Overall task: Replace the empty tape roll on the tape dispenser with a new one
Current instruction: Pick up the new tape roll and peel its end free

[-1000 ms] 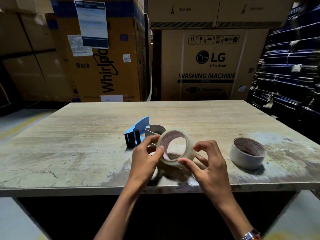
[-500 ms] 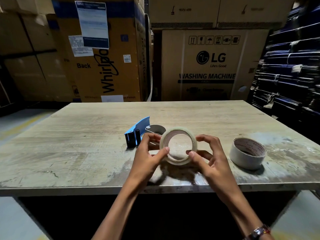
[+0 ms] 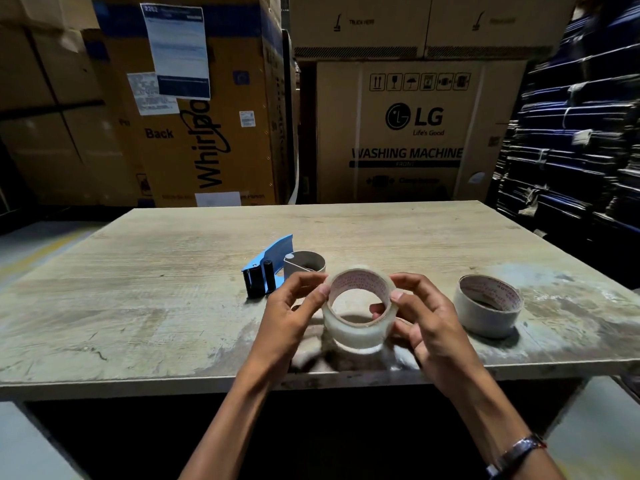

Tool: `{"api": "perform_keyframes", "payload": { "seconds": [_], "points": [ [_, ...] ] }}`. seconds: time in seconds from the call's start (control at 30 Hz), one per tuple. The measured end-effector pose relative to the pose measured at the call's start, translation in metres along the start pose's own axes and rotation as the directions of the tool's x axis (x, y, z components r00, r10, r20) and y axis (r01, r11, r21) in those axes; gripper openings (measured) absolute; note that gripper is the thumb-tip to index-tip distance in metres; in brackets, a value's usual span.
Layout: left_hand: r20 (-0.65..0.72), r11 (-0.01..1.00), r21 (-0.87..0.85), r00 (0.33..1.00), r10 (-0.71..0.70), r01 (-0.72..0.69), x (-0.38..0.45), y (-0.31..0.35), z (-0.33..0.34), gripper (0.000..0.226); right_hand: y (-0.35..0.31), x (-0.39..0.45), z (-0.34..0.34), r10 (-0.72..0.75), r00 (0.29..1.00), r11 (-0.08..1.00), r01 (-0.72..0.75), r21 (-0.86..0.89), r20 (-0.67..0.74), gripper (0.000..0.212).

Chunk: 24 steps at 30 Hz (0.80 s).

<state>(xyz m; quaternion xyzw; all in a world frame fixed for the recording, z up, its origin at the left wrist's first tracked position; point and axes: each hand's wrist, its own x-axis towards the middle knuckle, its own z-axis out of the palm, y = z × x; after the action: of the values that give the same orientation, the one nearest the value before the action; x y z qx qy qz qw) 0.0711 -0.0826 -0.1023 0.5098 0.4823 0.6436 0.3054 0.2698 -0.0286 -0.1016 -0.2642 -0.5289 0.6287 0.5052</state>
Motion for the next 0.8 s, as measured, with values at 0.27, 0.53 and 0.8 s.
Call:
{"api": "perform_keyframes", "payload": {
  "seconds": [0.27, 0.53, 0.8],
  "points": [
    [-0.036, 1.000, 0.024, 0.999, -0.001, 0.002, 0.0000, -0.0060, -0.0011, 0.018, 0.0009, -0.0030, 0.0029, -0.022, 0.998, 0.999, 0.021, -0.025, -0.063, 0.020],
    [0.005, 0.998, 0.016, 0.998, -0.060, 0.060, 0.0036, -0.0085, -0.0001, 0.031, 0.0028, -0.0056, -0.0014, -0.025, 0.999, 0.998, 0.027, -0.063, 0.021, 0.044],
    [-0.006, 0.995, 0.079, 0.998, -0.067, 0.068, 0.0079, -0.0065, -0.0024, 0.020, 0.0040, -0.0097, 0.0013, -0.074, 0.991, 0.973, 0.096, -0.212, 0.107, 0.058]
  ]
}}
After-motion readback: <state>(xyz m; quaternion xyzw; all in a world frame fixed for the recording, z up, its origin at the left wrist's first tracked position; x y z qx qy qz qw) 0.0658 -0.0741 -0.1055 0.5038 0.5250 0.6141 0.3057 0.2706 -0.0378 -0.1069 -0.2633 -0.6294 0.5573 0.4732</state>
